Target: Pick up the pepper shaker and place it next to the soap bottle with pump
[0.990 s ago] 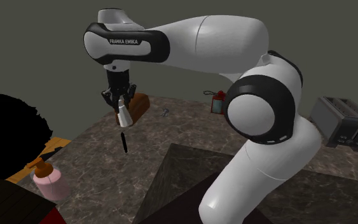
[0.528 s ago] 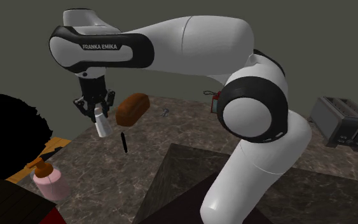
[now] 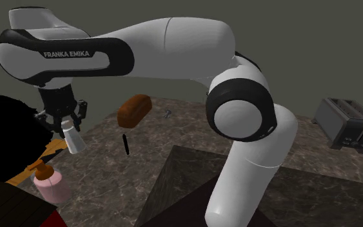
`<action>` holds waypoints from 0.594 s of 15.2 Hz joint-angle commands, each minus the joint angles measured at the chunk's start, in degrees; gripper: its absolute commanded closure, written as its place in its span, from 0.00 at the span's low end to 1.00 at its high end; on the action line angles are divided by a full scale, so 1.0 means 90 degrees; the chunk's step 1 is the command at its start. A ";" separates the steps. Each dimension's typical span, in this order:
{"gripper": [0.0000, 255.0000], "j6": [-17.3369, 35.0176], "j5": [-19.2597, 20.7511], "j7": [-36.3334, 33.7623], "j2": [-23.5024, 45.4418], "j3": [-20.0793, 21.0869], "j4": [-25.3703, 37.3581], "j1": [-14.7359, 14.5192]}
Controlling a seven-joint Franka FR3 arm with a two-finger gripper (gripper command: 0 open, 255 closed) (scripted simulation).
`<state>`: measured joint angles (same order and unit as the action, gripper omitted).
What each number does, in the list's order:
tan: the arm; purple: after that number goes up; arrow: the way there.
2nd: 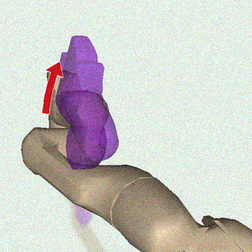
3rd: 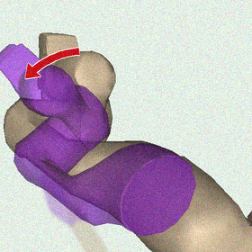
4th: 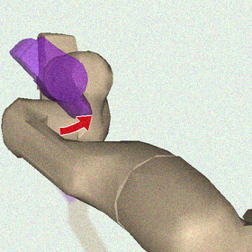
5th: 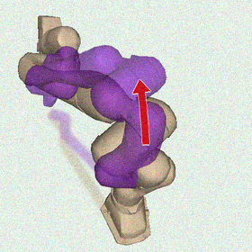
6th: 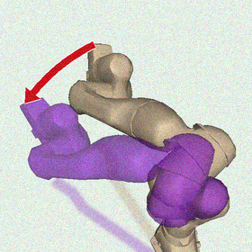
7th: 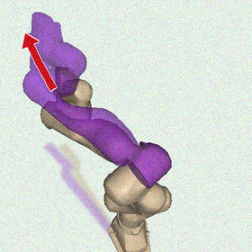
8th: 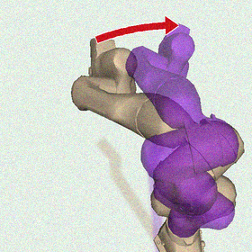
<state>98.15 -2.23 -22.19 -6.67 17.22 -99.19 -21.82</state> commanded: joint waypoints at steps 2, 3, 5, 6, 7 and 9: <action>1.00 -0.0060 0.0180 -0.0520 0.0501 0.0291 0.0548 -0.0198; 1.00 -0.0076 0.0219 -0.0615 0.0591 0.0339 0.0649 -0.0241; 1.00 0.0105 0.0204 -0.0605 0.0552 0.0331 0.0431 -0.0242; 1.00 0.0194 0.0198 -0.0601 0.0535 0.0329 0.0326 -0.0240; 1.00 0.0282 0.0193 -0.0597 0.0522 0.0328 0.0226 -0.0240; 1.00 0.0459 0.0184 -0.0591 0.0498 0.0326 0.0027 -0.0238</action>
<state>101.45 -0.60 -27.49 -2.25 20.14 -98.21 -23.95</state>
